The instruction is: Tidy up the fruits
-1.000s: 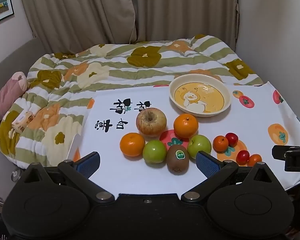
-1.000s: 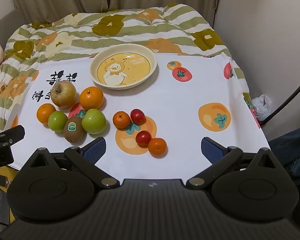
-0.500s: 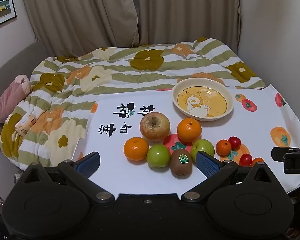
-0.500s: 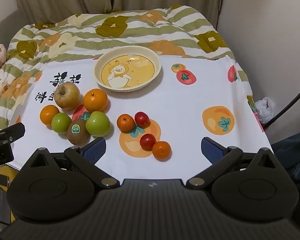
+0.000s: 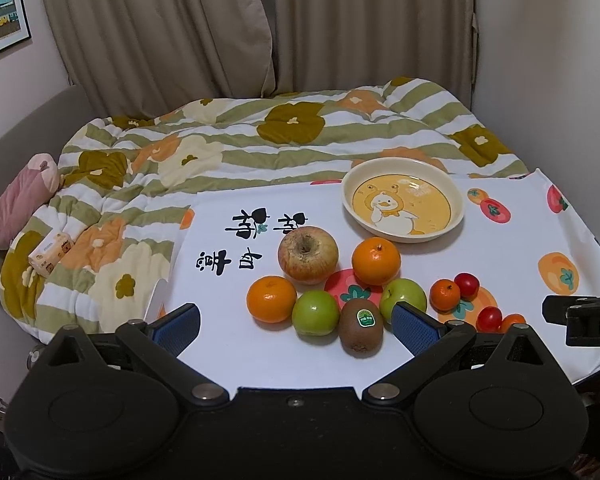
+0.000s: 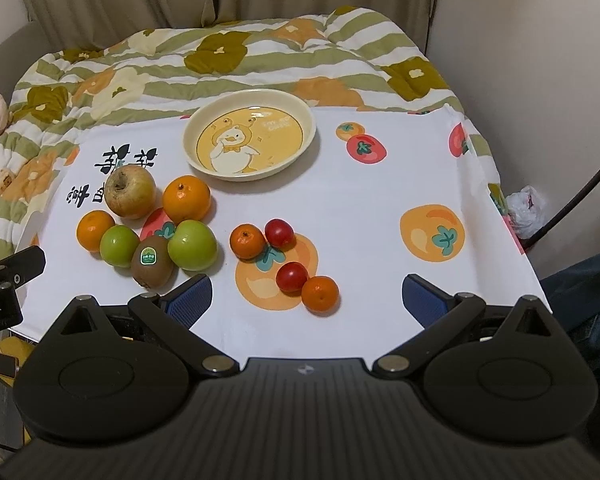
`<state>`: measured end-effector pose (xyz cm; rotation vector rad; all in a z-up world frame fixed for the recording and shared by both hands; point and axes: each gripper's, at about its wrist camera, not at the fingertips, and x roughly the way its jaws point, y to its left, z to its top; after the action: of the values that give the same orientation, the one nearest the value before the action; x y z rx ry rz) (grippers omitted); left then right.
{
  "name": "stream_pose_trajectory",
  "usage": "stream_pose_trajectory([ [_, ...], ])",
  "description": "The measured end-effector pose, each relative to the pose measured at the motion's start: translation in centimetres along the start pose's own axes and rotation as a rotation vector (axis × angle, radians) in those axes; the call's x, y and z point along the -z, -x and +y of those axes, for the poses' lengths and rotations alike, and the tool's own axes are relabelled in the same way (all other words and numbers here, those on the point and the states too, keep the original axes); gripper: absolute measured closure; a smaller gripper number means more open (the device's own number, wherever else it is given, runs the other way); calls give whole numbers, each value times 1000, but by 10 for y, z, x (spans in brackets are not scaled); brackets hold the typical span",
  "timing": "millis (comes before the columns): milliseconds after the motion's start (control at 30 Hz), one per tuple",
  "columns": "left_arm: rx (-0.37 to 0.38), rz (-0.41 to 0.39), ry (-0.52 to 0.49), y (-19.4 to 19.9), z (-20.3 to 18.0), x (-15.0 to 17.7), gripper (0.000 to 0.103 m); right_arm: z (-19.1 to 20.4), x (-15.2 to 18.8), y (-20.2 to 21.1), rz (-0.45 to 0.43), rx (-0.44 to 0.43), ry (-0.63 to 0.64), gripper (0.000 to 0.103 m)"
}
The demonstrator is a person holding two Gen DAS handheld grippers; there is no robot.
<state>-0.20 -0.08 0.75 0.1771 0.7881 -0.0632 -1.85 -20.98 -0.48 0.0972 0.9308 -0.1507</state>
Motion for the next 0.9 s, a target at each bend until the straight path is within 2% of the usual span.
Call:
stream_pose_trajectory([
  [900, 7, 0, -4, 1, -2, 1, 0, 1, 4, 7, -9, 4, 1, 0],
])
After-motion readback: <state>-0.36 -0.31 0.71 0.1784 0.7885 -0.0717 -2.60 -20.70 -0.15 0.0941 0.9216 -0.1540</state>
